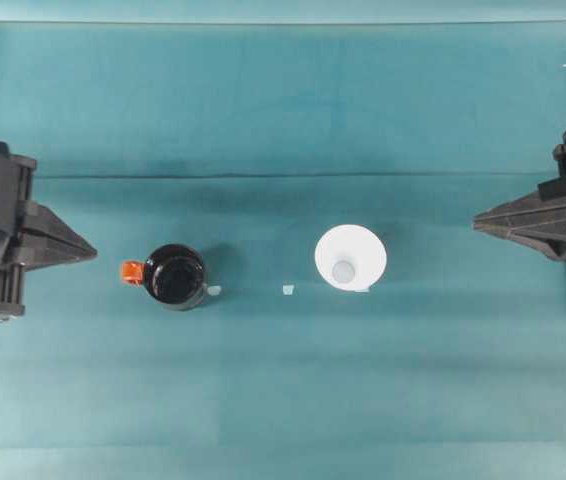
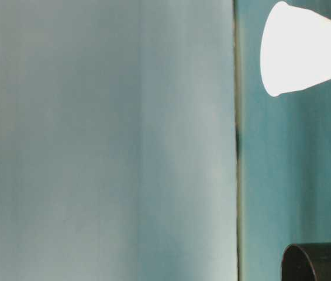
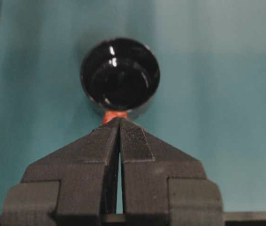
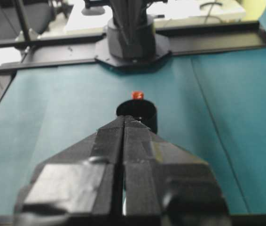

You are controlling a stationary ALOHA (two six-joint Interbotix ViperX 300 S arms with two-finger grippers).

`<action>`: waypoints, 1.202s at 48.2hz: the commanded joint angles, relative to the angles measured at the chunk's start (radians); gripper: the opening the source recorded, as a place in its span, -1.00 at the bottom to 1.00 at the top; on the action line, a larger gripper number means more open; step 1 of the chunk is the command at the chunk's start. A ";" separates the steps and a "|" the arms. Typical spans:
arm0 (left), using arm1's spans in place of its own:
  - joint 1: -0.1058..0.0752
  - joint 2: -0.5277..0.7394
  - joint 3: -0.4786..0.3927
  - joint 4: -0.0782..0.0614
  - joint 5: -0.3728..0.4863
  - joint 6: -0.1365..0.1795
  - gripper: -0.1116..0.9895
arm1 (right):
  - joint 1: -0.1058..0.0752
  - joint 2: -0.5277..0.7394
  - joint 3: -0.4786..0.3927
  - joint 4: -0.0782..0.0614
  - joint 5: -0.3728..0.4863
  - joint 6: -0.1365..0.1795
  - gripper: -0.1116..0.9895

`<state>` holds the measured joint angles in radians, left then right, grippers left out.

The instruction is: Put the paper cup into the moved red handle cup holder.

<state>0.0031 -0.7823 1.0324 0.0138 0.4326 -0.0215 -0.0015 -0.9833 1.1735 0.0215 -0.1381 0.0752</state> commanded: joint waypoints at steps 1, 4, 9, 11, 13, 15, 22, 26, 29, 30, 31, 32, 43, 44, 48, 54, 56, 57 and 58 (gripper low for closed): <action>0.000 0.029 -0.029 0.002 0.005 0.000 -0.75 | 0.000 0.006 -0.008 0.003 0.002 0.009 -0.99; 0.002 0.049 -0.035 0.002 0.014 -0.002 -0.75 | 0.000 0.006 -0.009 0.003 0.008 0.009 -0.99; 0.002 0.078 -0.041 0.002 0.021 -0.002 -0.75 | 0.000 0.006 -0.009 0.005 0.012 0.012 -0.99; 0.000 0.091 -0.046 0.002 0.029 -0.003 -0.75 | 0.000 0.006 -0.009 0.005 0.012 0.015 -0.99; 0.002 0.104 -0.052 0.000 0.040 -0.011 -0.75 | 0.000 0.006 -0.009 0.005 0.012 0.018 -0.99; 0.002 0.114 -0.055 0.002 0.048 -0.018 -0.75 | 0.000 0.006 -0.009 0.005 0.012 0.020 -0.99; 0.000 0.133 -0.063 0.002 0.051 -0.034 -0.75 | 0.000 0.005 -0.009 0.005 0.012 0.020 -0.99; 0.000 0.137 -0.063 0.002 0.054 -0.035 -0.75 | 0.000 0.005 -0.009 0.005 0.012 0.020 -0.99; 0.000 0.138 -0.064 0.002 0.055 -0.040 -0.70 | 0.000 0.005 -0.008 0.005 0.012 0.020 -0.99; 0.002 0.138 -0.063 0.002 0.055 -0.041 -0.65 | 0.000 0.005 -0.009 0.005 0.012 0.020 -0.99; 0.000 0.140 -0.063 0.002 0.055 -0.041 -0.58 | 0.000 0.005 -0.008 0.005 0.012 0.020 -0.99; 0.000 0.140 -0.063 0.002 0.055 -0.041 -0.50 | 0.000 0.005 -0.008 0.005 0.012 0.020 -0.99; 0.018 0.169 -0.060 0.002 0.066 -0.057 0.68 | 0.000 0.003 -0.008 0.005 0.012 0.020 -0.99; 0.020 0.170 -0.060 0.002 0.066 -0.057 0.79 | 0.000 0.005 -0.008 0.005 0.012 0.020 -0.99; 0.021 0.183 -0.061 0.002 0.064 -0.057 0.90 | 0.000 0.005 -0.008 0.005 0.018 0.021 -0.99; 0.021 0.207 -0.066 0.002 0.061 -0.058 0.90 | 0.000 0.003 -0.009 0.005 0.035 0.021 -0.99; 0.021 0.218 -0.066 0.002 0.058 -0.058 0.91 | 0.000 0.002 -0.009 0.005 0.038 0.021 -0.99; 0.021 0.225 -0.066 0.002 0.055 -0.060 0.91 | 0.000 0.002 -0.009 0.005 0.040 0.021 -0.99; 0.021 0.233 -0.066 0.002 0.052 -0.060 0.91 | 0.000 0.000 -0.009 0.005 0.040 0.021 -0.99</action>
<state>0.0245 -0.5691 0.9848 0.0123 0.4985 -0.0798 -0.0015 -0.9863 1.1735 0.0230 -0.0982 0.0874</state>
